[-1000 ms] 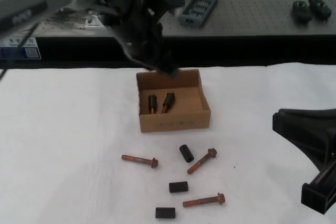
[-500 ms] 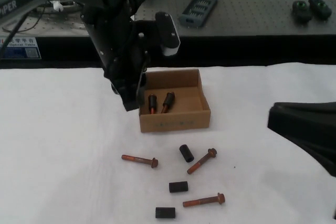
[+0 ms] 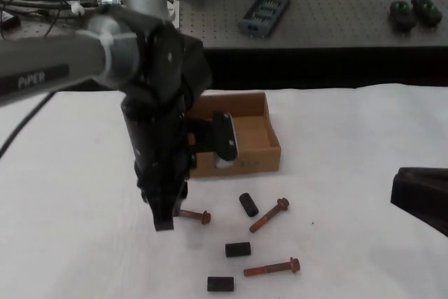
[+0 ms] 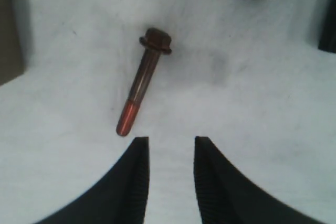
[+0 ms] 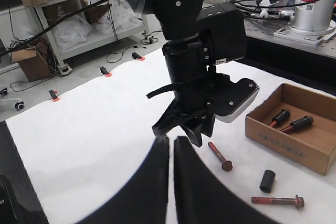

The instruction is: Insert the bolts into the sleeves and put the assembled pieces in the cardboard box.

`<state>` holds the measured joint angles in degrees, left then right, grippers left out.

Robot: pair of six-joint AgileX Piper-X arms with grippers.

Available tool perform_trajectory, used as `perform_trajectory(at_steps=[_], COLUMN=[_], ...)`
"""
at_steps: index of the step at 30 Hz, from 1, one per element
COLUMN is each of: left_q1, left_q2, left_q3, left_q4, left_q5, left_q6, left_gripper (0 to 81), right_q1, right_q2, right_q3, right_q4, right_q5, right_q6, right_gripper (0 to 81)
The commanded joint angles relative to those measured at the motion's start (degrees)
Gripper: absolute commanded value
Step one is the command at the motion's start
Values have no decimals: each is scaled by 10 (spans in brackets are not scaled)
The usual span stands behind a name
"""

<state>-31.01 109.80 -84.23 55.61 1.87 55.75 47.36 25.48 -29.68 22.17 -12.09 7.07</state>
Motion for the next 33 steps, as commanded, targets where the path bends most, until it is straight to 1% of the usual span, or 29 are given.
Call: perform_trajectory(at_steps=[1, 4, 12, 17, 22, 33], left_q1=[-4, -4, -4, -4, -4, -4], left_q2=[-10, -10, -10, -10, -10, -1], left_q3=[30, 56, 98, 98, 98, 98], left_q4=[-47, -65, -188, -211, -214, -214], left_q5=[-8, -8, -2, 3, 33, 35], left_q6=[38, 77, 85, 105, 112, 140], left_gripper=[218, 218, 225, 226, 226, 226], right_q1=[1, 1, 1, 1, 1, 1], right_q2=[-6, -6, -6, -6, -6, -6], right_q3=[-4, -4, -4, -4, -4, -4], right_q4=[3, 7, 7, 7, 7, 7], right_q5=[1, 11, 13, 13, 13, 12], right_q6=[2, 2, 2, 2, 2, 11], right_gripper=[32, 32, 32, 32, 32, 32])
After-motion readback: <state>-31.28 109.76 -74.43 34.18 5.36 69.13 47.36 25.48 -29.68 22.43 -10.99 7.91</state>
